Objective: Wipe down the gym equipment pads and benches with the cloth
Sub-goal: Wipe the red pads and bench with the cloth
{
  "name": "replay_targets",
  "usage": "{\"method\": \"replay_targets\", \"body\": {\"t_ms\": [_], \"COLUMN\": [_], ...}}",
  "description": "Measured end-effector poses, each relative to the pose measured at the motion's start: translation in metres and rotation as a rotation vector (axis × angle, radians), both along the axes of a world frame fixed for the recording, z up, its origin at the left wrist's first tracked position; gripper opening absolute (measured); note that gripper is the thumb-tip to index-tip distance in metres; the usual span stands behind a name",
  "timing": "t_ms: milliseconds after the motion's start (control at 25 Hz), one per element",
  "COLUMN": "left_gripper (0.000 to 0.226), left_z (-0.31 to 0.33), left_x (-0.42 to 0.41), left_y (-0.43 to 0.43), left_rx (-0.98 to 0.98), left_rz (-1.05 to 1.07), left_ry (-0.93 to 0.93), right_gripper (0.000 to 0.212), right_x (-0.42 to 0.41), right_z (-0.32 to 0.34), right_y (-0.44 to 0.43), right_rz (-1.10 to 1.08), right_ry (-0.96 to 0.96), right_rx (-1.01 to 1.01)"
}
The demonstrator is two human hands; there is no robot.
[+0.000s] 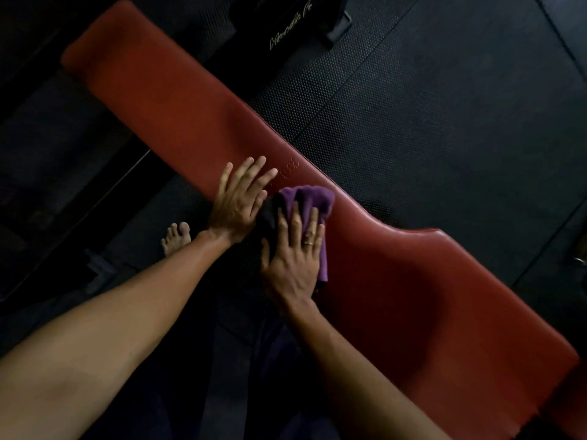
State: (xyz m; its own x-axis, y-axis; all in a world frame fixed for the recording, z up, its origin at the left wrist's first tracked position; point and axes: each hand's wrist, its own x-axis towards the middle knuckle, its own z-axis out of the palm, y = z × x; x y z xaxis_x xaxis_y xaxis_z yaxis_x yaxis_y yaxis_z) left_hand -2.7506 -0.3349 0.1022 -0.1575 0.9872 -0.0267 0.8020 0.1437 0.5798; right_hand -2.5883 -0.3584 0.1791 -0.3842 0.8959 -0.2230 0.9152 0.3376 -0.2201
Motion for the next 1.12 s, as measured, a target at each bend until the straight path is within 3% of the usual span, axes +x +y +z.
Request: {"method": "replay_targets", "body": {"t_ms": [160,280,400,560,760,1120], "left_gripper": [0.049,0.050,0.051,0.050,0.049,0.059], "left_z": [-0.006,-0.010,-0.012,-0.018,-0.026,-0.030], "left_x": [-0.042,-0.066,-0.071,-0.072,-0.072,-0.074], "left_y": [0.027,0.049,0.062,0.065,0.064,0.061], "left_rx": [-0.089,-0.135,-0.148,-0.106,-0.032,-0.001], "left_rz": [0.084,0.035,0.014,0.024,0.051,0.028], "left_ry": [0.060,0.067,0.073,0.086,0.092,0.174], "right_gripper": [0.057,0.063,0.072,0.083,0.088,0.087], "right_x": [-0.029,-0.018,0.012,0.011,-0.035,-0.070], "right_z": [-0.026,-0.020,-0.001,0.005,-0.021,-0.038], "right_y": [0.071,0.112,0.095,0.053,0.085,0.139], "right_rz": [0.166,0.013,-0.091,0.129,0.349,0.233], "right_ry": [0.038,-0.021,-0.018,-0.051,-0.096,-0.041], "right_rx": [0.029,-0.038,-0.056,-0.074,-0.101,-0.189]}}
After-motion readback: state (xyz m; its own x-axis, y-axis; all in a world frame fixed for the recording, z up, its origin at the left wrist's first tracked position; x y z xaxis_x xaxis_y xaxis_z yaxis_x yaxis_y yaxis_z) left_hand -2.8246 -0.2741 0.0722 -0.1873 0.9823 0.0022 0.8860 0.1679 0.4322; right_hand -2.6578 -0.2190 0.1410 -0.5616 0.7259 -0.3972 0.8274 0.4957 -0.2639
